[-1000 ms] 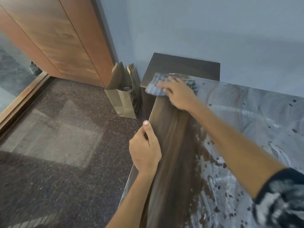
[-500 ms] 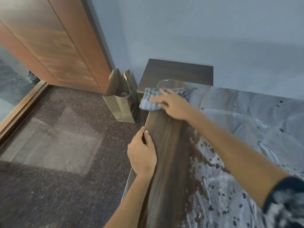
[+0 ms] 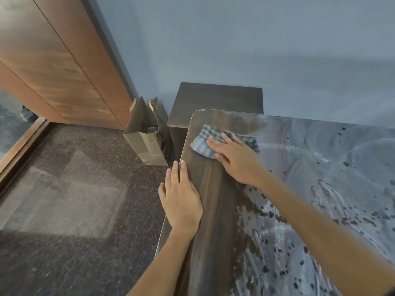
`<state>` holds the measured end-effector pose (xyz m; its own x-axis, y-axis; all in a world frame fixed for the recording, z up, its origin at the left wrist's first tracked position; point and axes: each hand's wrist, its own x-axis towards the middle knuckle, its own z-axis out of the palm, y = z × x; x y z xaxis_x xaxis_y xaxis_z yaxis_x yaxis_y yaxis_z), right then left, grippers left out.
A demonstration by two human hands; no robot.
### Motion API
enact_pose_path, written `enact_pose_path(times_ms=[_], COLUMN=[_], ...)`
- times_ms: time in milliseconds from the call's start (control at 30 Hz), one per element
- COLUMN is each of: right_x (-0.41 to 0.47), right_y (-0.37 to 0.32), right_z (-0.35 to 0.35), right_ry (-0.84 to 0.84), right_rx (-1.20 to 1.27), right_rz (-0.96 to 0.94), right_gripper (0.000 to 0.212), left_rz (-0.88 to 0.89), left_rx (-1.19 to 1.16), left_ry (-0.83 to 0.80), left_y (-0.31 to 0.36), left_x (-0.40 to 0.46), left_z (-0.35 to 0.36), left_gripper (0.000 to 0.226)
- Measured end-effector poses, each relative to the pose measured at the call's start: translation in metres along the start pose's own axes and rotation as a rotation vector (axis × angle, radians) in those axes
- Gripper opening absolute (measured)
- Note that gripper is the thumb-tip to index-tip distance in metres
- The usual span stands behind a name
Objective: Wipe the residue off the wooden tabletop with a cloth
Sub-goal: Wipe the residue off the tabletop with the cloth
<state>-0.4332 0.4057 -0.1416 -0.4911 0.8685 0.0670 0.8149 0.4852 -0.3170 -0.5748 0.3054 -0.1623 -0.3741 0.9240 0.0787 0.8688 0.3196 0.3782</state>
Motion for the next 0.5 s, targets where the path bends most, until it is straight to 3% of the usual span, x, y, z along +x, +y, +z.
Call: enact_pose_path(times_ms=[100, 200, 267, 367, 500], right_x=[-0.017, 0.012, 0.039, 0.06, 0.022], right_y=[0.026, 0.067, 0.076, 0.052, 0.01], right_z=[-0.017, -0.032, -0.032, -0.017, -0.006], right_ry=[0.004, 0.012, 0.01, -0.04, -0.056], right_rx=[-0.089, -0.169, -0.143, -0.119, -0.065], right_rz=[0.135, 0.389, 0.437, 0.324, 0.096], right_gripper=[0.043, 0.045, 0.046, 0.046, 0.045], left_rz=[0.016, 0.04, 0.067, 0.076, 0.086], left_rx=[0.043, 0.061, 0.049, 0.024, 0.016], left_ry=[-0.035, -0.051, -0.053, -0.052, -0.029], left_y=[0.002, 0.003, 0.002, 0.002, 0.0], left_x=[0.001, 0.001, 0.001, 0.002, 0.001], left_z=[-0.002, -0.002, -0.001, -0.002, -0.002], left_gripper=[0.049, 0.05, 0.048, 0.047, 0.046])
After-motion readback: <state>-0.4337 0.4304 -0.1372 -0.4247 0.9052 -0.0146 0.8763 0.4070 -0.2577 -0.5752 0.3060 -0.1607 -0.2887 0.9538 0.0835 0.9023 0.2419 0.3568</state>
